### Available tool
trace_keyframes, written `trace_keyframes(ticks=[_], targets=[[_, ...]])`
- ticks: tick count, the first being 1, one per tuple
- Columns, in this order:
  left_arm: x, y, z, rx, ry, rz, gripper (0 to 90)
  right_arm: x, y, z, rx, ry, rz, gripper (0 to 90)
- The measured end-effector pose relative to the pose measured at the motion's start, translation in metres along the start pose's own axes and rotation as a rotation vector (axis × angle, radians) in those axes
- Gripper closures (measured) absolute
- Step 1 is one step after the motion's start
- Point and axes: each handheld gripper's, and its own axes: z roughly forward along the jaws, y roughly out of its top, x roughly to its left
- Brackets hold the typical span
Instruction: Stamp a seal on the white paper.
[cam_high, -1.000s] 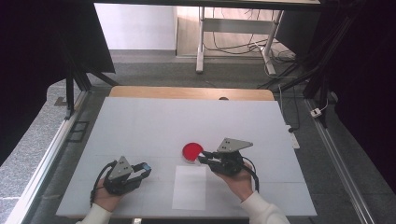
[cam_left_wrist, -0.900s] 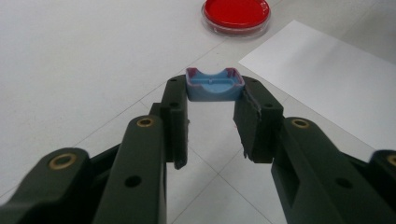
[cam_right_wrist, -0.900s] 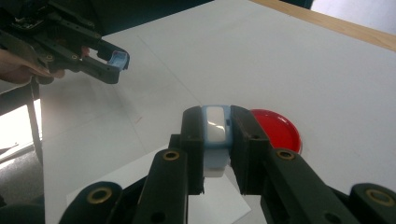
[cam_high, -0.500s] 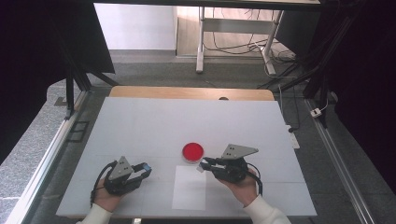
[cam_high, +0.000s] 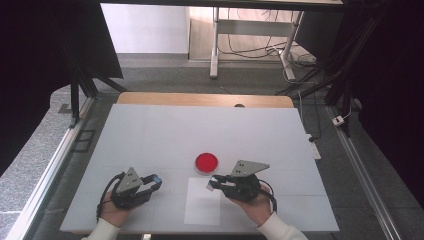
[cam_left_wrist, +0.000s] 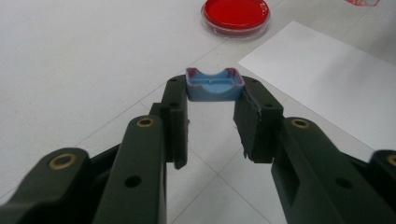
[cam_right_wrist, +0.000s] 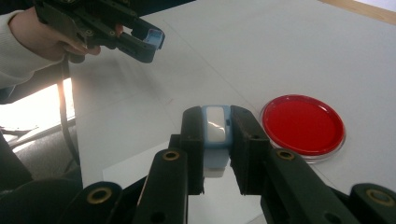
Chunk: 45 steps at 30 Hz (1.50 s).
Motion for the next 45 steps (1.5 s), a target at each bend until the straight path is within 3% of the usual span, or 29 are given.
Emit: trace_keyframes(ticks=[11, 33, 45], targets=[[0.0, 0.0, 0.001, 0.004, -0.003, 0.002, 65.4, 0.001, -0.006, 0.008, 0.035, 0.0, -0.015, 75.4], [0.0, 0.0, 0.001, 0.004, -0.002, 0.003, 65.4, 0.01, -0.01, 0.035, 0.11, -0.016, -0.098, 75.4], [0.0, 0.0, 0.0, 0.005, -0.003, 0.002, 65.4, 0.012, -0.013, 0.042, 0.142, -0.017, -0.11, 75.4]])
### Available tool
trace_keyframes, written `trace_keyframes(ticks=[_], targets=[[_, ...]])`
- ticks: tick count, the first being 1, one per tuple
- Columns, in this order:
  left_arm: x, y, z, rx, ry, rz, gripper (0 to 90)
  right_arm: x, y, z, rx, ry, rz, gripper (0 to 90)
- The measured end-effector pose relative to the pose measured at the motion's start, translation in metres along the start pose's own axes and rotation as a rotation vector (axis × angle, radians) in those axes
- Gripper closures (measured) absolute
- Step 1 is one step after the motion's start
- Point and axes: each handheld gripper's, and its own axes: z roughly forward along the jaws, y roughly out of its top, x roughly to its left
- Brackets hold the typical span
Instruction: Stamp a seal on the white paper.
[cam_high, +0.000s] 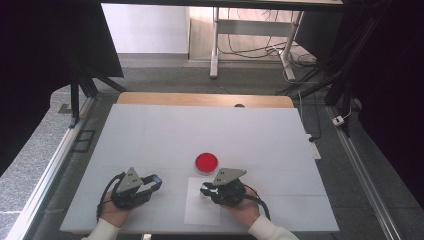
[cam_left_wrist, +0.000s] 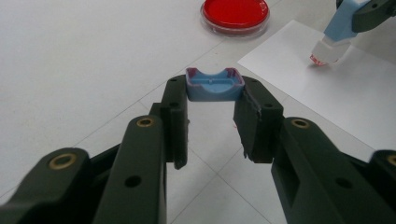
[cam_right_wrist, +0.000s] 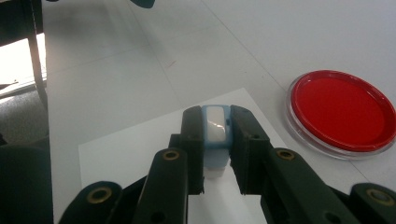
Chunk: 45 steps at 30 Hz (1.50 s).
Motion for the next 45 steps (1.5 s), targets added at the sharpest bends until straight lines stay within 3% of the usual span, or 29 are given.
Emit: trace_keyframes(ticks=[14, 32, 45], targets=[[0.0, 0.0, 0.0, 0.0, -0.001, 0.001, 65.4, 0.0015, -0.0025, 0.0038, 0.024, -0.014, -0.023, 75.4], [0.0003, -0.0002, 0.0001, 0.003, -0.003, 0.001, 65.4, 0.0013, -0.0032, 0.0052, 0.037, -0.011, -0.015, 75.4], [-0.0016, 0.0002, 0.001, 0.004, -0.002, 0.002, 65.4, 0.008, -0.0017, 0.0083, 0.074, -0.046, -0.056, 75.8]])
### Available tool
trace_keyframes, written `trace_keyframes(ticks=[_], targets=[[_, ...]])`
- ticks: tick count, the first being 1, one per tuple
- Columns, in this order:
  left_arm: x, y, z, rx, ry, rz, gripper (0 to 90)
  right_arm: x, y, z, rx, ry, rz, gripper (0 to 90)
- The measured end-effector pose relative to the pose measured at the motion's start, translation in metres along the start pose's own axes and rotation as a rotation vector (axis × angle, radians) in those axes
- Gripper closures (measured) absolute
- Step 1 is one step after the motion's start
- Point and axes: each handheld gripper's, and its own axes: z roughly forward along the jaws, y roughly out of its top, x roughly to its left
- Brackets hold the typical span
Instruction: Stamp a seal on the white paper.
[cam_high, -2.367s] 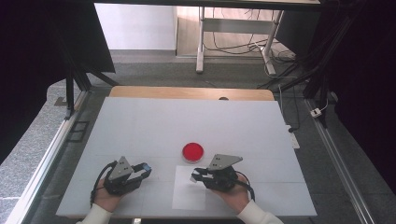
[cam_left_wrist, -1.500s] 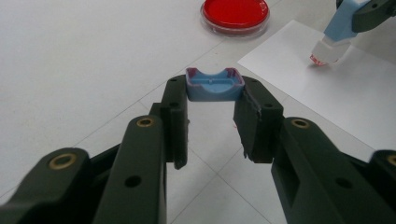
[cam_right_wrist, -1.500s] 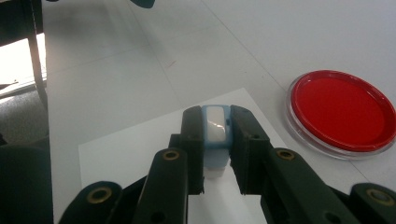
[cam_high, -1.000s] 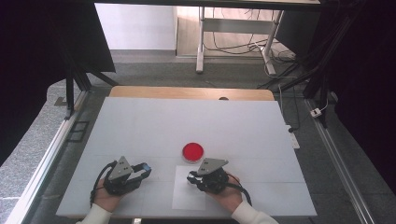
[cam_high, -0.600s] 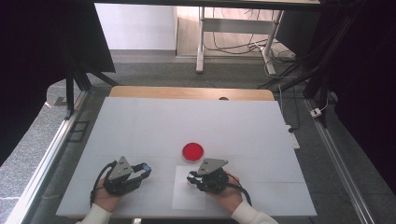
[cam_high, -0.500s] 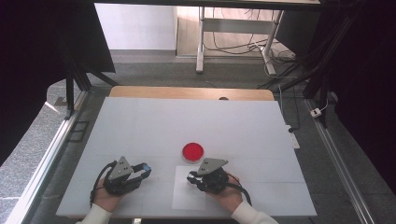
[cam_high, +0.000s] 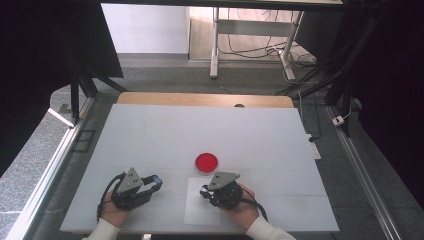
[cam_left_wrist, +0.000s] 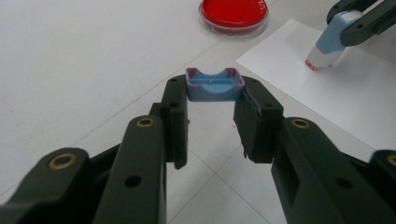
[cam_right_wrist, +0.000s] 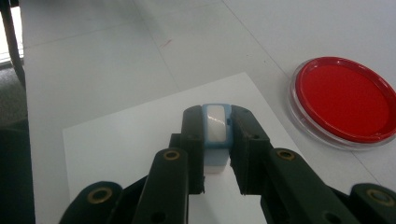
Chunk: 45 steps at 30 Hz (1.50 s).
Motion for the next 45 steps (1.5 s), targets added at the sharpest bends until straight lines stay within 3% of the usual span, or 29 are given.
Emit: trace_keyframes(ticks=[15, 22, 26, 36, 45], targets=[[-0.0002, 0.0002, -0.0012, -0.002, -0.001, 0.0, 65.4, 0.0009, -0.0062, -0.0009, -0.031, -0.007, 0.001, 75.9], [0.0001, 0.0003, -0.0013, -0.003, 0.003, 0.002, 65.4, 0.0005, -0.0095, -0.0012, -0.053, -0.001, 0.03, 76.0], [0.0001, 0.0003, -0.0011, -0.003, 0.003, 0.002, 65.4, 0.0, -0.0075, -0.0008, -0.04, -0.001, 0.006, 76.0], [-0.0002, 0.0006, -0.0005, -0.002, 0.005, 0.001, 65.4, -0.0016, -0.0017, -0.0001, 0.004, 0.008, 0.018, 76.0], [0.0004, 0.0005, -0.0011, -0.003, 0.006, 0.001, 65.4, -0.0004, -0.0018, 0.0005, 0.001, 0.0, 0.017, 75.9]])
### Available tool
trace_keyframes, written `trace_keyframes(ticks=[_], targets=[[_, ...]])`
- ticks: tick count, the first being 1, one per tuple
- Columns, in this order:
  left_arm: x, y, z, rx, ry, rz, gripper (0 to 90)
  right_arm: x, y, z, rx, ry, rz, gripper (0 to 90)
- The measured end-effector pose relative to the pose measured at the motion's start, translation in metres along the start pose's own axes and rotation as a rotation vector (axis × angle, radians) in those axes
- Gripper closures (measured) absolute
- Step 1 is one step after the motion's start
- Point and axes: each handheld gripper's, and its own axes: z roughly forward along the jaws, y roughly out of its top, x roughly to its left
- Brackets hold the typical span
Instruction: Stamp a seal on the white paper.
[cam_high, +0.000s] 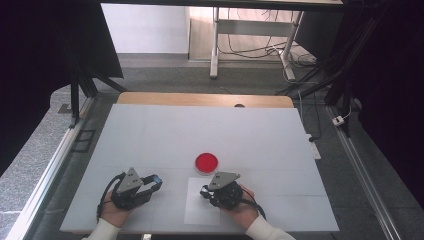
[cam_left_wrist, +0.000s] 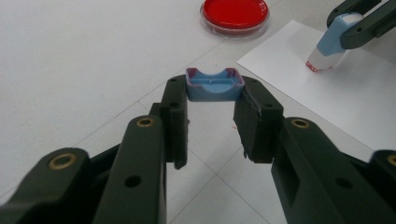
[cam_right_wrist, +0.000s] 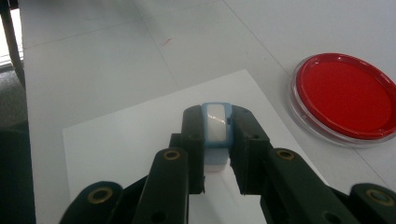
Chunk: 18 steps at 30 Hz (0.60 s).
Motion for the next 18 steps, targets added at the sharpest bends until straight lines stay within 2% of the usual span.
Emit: trace_keyframes(ticks=[9, 14, 18], targets=[[0.0, 0.0003, -0.0006, -0.004, 0.003, 0.0, 65.4, -0.0019, 0.0, 0.0003, 0.001, 0.01, 0.013, 76.0], [-0.0002, 0.0006, -0.0008, -0.006, 0.004, 0.002, 65.3, -0.0038, -0.0001, 0.0004, 0.001, 0.023, 0.04, 75.9], [-0.0002, 0.0005, -0.0012, -0.007, 0.006, 0.002, 65.3, -0.0024, 0.0002, 0.0006, 0.001, 0.016, 0.03, 75.9]])
